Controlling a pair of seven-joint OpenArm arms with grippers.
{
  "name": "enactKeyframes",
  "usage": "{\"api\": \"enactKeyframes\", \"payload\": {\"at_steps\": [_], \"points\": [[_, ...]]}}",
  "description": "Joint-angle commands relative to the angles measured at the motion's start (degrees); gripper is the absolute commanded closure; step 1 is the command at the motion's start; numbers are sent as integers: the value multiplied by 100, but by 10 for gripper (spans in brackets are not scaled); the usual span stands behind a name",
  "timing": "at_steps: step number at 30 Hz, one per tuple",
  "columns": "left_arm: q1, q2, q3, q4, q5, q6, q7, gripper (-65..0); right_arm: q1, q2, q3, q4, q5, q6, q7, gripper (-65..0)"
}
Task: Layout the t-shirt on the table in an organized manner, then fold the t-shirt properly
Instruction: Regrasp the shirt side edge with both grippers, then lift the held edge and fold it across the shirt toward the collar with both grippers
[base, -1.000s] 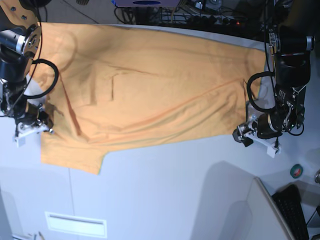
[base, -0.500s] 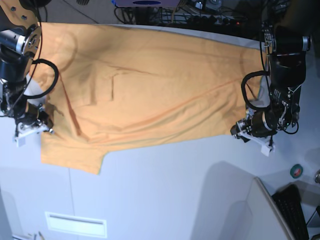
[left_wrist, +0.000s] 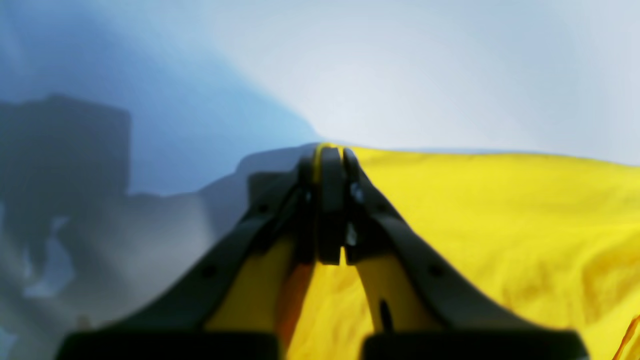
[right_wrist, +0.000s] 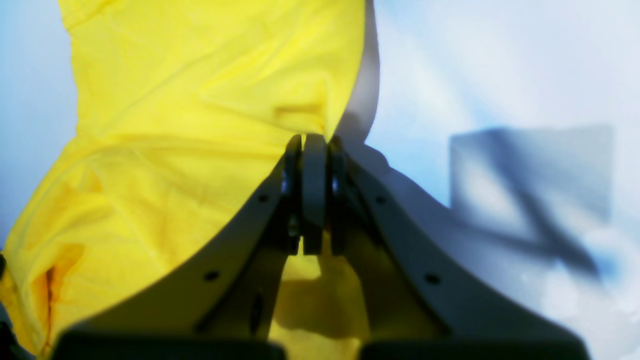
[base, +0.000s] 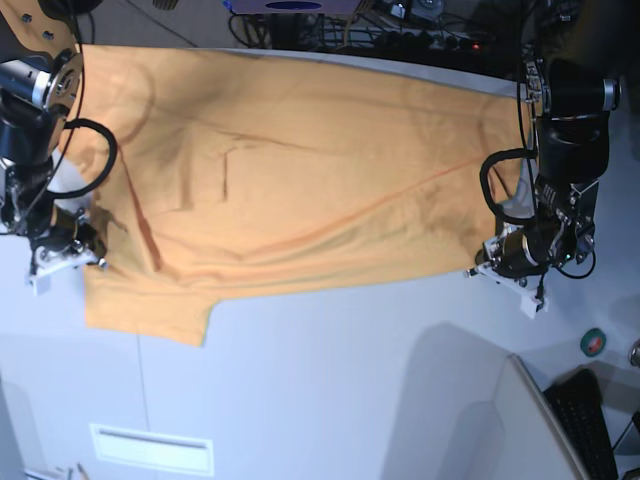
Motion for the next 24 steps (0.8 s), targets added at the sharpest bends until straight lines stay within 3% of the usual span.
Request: {"api": "enactKeyframes", "payload": {"at_steps": [1, 7, 11, 17, 24], "points": [[-240, -99, -14, 205, -36, -10, -106, 0, 190, 99, 12, 232, 92, 62, 118, 0], [-293, -108, -14, 767, -36, -10, -97, 0, 348, 108, 3, 548, 92, 62, 109, 0], [-416, -99, -14, 1048, -36, -10, 254, 0, 471, 178, -5, 548, 92, 62, 100, 0], [-566, -99, -14, 1092, -36, -10, 290, 0, 585, 231, -647, 583, 92, 62, 144, 0], [-618, -99, -14, 1092, -36, -10, 290, 0, 541, 231, -682, 944, 92, 71, 522, 0]]}}
